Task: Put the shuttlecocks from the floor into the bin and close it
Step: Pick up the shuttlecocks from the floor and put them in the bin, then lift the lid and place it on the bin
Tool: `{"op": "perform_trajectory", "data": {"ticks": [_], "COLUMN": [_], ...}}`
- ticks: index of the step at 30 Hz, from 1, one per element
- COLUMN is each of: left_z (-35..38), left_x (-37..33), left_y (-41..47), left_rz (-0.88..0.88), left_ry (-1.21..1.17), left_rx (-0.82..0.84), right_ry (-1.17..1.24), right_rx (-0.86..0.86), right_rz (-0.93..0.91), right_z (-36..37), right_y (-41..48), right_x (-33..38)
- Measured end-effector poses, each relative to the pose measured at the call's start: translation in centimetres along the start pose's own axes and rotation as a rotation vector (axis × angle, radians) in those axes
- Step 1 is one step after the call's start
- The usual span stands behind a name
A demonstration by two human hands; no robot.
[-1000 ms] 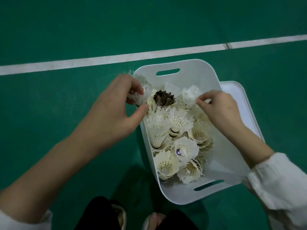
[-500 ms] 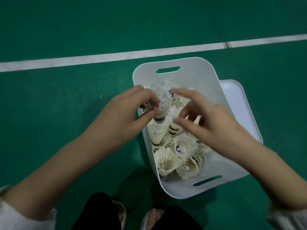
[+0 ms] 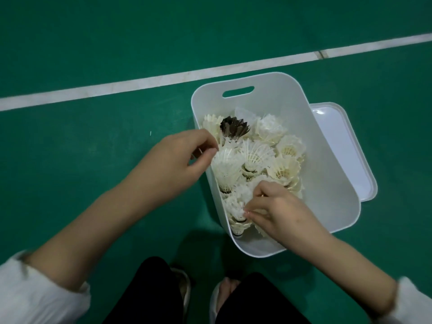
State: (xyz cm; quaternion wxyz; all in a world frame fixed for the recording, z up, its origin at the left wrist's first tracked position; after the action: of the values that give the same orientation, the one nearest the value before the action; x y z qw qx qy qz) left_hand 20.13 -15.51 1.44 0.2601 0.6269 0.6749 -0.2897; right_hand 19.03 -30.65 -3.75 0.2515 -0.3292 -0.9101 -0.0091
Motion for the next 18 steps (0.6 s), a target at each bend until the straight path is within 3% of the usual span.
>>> {"op": "perform_trajectory", "data": {"ticks": [9, 11, 13, 15, 18], "left_z": [4.3, 4.9, 5.6, 6.7, 9.1], "left_x": [-4.9, -6.8, -9.0, -10.8, -13.4], "left_y": [0.6, 1.4, 2.5, 3.9, 5.9], "left_rz": [0.165, 0.219, 0.296, 0.361, 0.439], "left_ry": [0.351, 0.437, 0.554, 0.704, 0.806], "left_rx": [0.281, 0.337, 0.368, 0.385, 0.377], "right_ry": [0.001, 0.154, 0.22, 0.215, 0.113], "right_rx": [0.241, 0.149, -0.048, -0.227, -0.343], "right_rz": [0.061, 0.103, 0.159, 0.244, 0.378], "right_z": [1.0, -1.8, -5.8, -9.1, -11.2], "right_y": [0.5, 0.2, -0.3, -1.3, -3.0], "right_x": [-0.2, -0.9, -2.9, -6.1, -12.1]}}
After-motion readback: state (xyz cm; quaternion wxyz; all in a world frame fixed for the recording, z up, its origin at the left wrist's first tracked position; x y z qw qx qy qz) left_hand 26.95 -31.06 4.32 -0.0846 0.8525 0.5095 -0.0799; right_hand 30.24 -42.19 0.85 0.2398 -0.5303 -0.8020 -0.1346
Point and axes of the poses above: each hand's wrist, its own y-axis towards the middle knuckle, its own z-axis out of the palm, x = y × z, the point moved 10 cm from there along y, towards the middle knuckle, and after that the axes turned 5 degrees about -z, right-handed, at the moved point
